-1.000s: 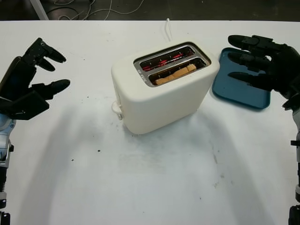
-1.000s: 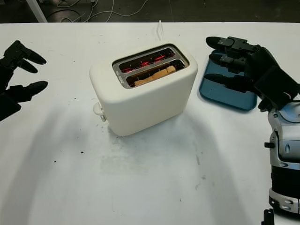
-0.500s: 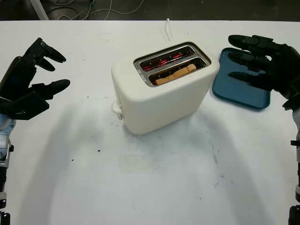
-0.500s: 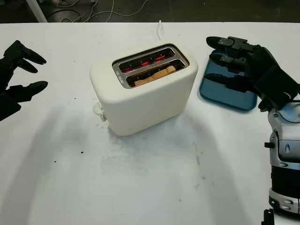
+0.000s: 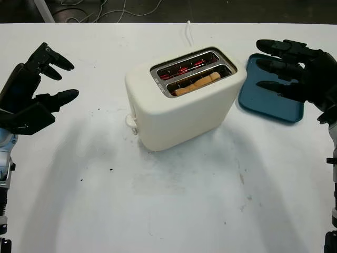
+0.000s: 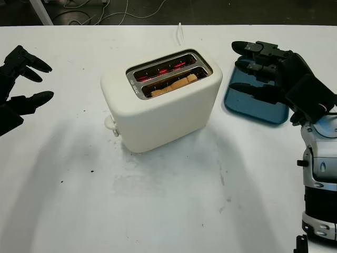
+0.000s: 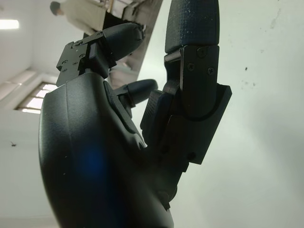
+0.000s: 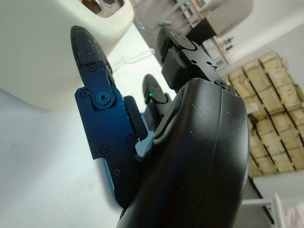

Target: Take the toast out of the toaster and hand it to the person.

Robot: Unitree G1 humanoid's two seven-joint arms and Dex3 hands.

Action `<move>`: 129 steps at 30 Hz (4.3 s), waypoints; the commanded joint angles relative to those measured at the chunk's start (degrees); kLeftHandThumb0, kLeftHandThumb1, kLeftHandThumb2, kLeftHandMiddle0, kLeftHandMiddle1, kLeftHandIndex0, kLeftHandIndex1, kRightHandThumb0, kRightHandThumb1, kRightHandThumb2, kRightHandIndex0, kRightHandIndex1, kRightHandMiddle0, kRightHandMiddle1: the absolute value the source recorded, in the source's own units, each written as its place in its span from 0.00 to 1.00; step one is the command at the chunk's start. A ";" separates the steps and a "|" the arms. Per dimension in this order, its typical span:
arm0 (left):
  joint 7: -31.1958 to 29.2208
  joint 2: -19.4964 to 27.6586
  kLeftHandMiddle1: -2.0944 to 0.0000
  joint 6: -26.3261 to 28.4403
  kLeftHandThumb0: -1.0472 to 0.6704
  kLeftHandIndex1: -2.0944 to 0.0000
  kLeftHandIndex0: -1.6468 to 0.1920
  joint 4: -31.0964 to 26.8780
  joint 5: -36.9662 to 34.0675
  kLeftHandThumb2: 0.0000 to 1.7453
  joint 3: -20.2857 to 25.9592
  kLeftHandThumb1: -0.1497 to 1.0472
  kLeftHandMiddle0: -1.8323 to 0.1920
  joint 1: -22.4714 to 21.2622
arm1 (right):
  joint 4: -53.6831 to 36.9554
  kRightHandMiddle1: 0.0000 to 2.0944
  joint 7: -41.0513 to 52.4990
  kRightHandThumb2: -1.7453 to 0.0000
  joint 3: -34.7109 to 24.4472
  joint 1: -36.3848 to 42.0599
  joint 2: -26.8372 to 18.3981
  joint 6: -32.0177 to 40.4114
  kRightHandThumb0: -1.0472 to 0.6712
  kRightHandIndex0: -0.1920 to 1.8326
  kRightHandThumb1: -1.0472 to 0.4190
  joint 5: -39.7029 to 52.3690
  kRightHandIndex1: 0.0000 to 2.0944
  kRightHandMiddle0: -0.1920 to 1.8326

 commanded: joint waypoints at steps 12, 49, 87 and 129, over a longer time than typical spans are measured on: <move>-0.23 -0.53 0.20 -0.11 0.00 0.27 0.90 -0.12 -0.80 0.23 0.39 0.89 0.91 0.68 | -0.05 0.00 0.31 1.00 -0.24 0.07 -0.32 -0.66 0.25 0.36 0.16 0.67 0.00 0.34; -0.01 -0.53 0.19 -0.07 0.00 0.27 0.90 -0.34 -0.51 0.24 0.42 0.89 0.91 0.90 | -0.14 0.00 0.16 1.00 -0.27 0.17 -0.38 -0.45 0.24 0.36 0.16 0.55 0.00 0.35; -0.04 -0.72 0.20 -0.09 0.00 0.28 0.90 -0.40 -0.67 0.23 0.36 0.89 0.91 0.73 | -0.39 0.00 0.11 1.00 -0.24 -0.01 -0.23 0.27 0.25 0.36 0.17 0.80 0.00 0.35; 0.10 -0.70 0.20 0.17 0.00 0.28 0.90 -0.54 -0.53 0.24 0.53 0.89 0.91 1.19 | -0.43 0.00 -0.12 1.00 -0.18 0.30 -0.30 -0.04 0.24 0.36 0.16 0.35 0.00 0.35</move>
